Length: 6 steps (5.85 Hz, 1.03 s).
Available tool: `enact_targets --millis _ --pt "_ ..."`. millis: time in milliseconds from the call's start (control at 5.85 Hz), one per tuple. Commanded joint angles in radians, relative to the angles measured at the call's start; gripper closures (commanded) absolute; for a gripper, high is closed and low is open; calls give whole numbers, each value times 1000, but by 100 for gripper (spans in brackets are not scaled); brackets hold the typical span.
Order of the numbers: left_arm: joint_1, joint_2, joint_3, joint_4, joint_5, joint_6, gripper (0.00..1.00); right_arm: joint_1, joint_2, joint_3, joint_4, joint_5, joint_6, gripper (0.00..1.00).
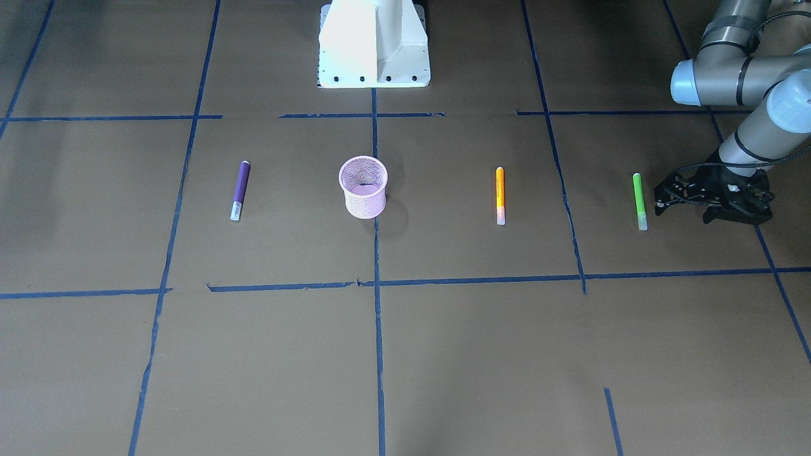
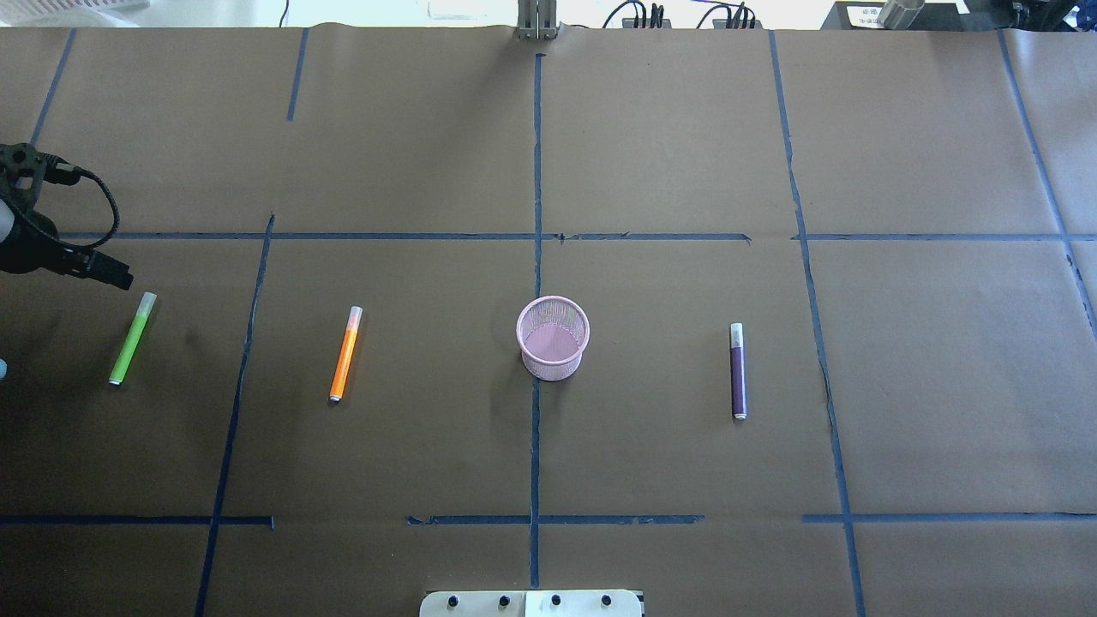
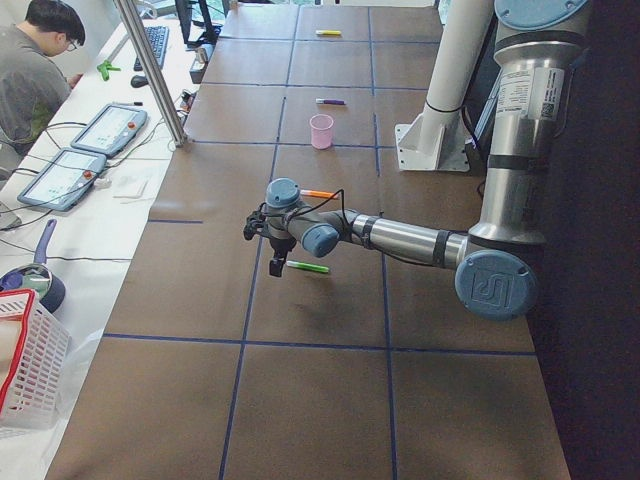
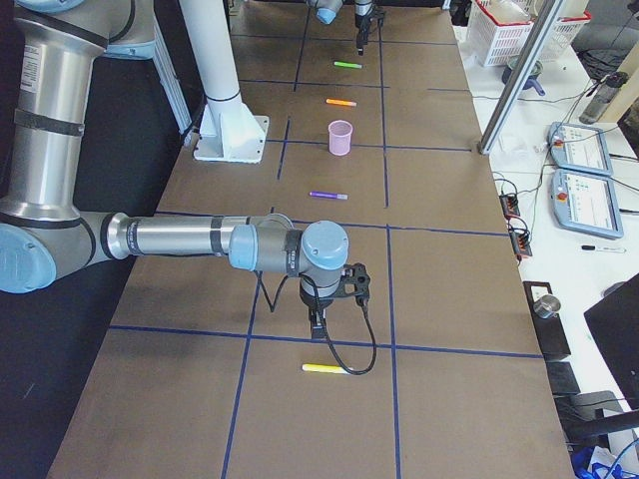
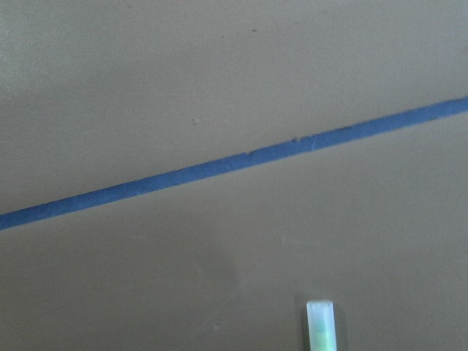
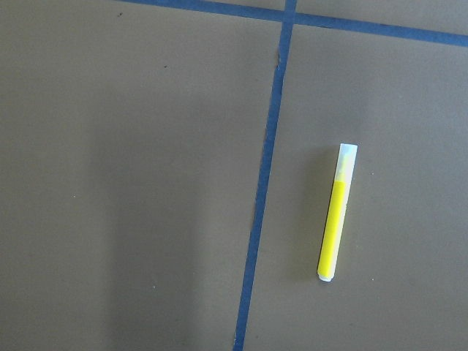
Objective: Collect pens into pen holder
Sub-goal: 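Lower the left gripper onto the green highlighter and close it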
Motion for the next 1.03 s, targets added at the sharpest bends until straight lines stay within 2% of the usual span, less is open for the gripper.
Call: enact_targets --millis 0,342,684,855 --pt "77 -5 20 -42 9 -71 0 0 0 -2 0 -1 0 0" --pt "91 -5 26 -41 9 -74 0 0 0 -2 0 -1 0 0" --pt "91 -4 30 -39 8 -76 27 0 0 -2 0 -1 0 0" --pt "93 -5 35 -36 5 -76 29 0 0 -2 0 -1 0 0"
